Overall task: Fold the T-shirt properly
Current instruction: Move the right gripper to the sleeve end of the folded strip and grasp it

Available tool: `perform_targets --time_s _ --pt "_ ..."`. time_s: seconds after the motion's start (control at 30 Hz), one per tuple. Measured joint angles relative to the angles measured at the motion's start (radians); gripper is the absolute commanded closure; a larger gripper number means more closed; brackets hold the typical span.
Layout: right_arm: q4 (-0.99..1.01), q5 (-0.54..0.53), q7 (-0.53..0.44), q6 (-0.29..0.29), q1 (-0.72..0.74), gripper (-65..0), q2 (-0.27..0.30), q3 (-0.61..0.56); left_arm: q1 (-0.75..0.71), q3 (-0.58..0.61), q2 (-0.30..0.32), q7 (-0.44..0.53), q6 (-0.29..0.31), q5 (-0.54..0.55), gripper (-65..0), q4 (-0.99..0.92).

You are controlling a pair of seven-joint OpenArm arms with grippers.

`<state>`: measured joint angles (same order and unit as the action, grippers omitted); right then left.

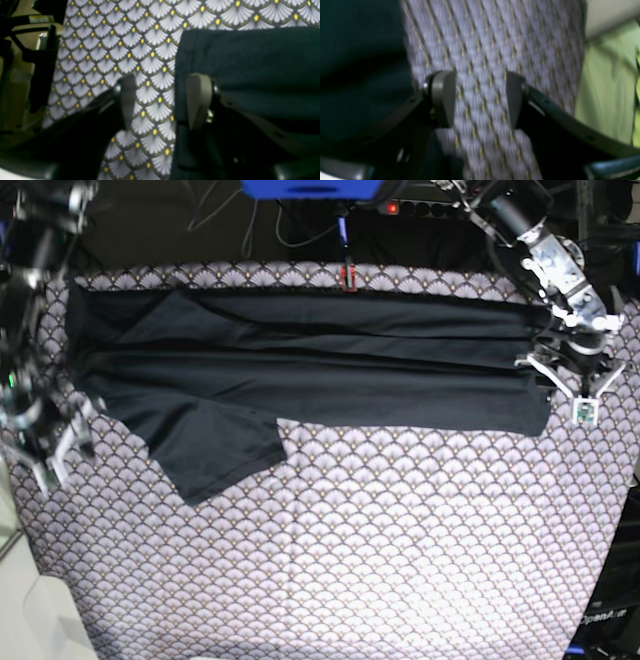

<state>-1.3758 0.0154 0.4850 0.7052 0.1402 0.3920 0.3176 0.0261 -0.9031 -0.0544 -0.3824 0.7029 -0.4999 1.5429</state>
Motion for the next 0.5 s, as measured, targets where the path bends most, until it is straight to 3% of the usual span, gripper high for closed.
perform_targets --time_s 0.27,0.5 --pt "0.352 0.014 0.024 -0.003 0.236 -33.7 -0.001 -0.132 -0.004 0.002 -0.045 0.0 0.003 -0.005 -32.5 0.0" --pt "0.587 0.011 -0.095 -0.003 0.359 -33.7 -0.001 -0.195 -0.023 -0.07 -0.069 -0.004 0.001 -0.01 -32.5 0.007"
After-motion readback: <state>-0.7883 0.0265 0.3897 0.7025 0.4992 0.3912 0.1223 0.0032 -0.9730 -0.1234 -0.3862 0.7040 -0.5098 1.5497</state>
